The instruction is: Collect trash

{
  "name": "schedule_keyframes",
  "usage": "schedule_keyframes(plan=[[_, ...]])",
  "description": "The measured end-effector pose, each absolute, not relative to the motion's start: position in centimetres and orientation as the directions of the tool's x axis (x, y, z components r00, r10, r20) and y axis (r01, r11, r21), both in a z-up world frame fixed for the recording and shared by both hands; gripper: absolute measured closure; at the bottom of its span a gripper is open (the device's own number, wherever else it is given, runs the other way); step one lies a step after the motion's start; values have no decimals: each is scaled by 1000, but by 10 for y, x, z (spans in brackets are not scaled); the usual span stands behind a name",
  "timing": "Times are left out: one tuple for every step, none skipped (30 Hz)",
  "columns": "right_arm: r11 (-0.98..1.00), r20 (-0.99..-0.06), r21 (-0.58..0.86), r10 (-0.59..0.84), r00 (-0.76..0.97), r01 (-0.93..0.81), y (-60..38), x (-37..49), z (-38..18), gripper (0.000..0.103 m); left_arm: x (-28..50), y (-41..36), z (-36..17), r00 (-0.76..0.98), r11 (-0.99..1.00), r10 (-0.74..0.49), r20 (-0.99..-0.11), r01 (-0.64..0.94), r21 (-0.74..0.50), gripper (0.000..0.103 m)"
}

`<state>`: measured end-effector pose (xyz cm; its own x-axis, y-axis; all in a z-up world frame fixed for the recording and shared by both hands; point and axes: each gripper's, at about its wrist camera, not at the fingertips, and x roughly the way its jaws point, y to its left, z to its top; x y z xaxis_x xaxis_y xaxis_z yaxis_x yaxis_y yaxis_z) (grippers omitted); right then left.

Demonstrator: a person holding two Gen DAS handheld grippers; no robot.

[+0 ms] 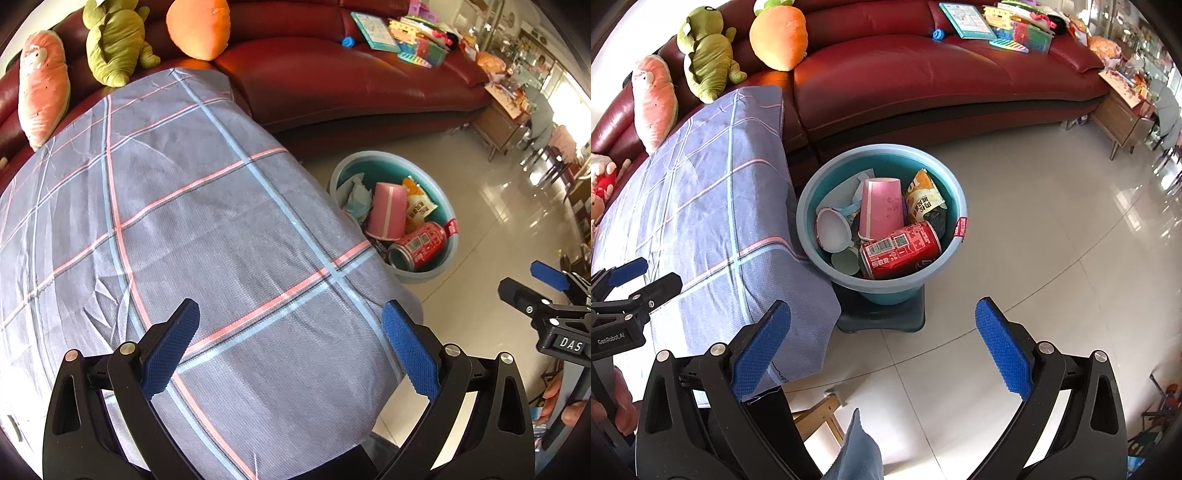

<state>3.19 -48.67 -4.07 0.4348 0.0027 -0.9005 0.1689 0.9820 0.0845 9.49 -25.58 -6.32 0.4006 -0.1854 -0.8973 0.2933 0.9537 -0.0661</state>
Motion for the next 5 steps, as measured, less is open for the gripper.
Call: schedule_keyframes(plan=[[982, -900, 83, 0, 435, 171, -487, 32, -41, 7, 95, -256, -64, 398, 953, -188, -898, 297, -68, 4], [982, -901, 82, -1, 435, 173, -488, 32, -41, 7, 95, -257, -65, 392, 950, -193, -899, 303, -72, 4], [982, -901, 80, -3, 435, 174, -488, 31, -41, 7, 95, -257, -67, 386, 949, -195, -902, 308, -74, 4], [982, -901, 79, -4, 434, 173, -488, 32, -41, 7, 95, -258, -69, 381, 948, -194, -904, 310, -73, 4], [982, -901, 77, -6, 433, 173, -488, 32, -41, 7, 95, -258, -70, 380, 948, -192, -905, 312, -70, 4]])
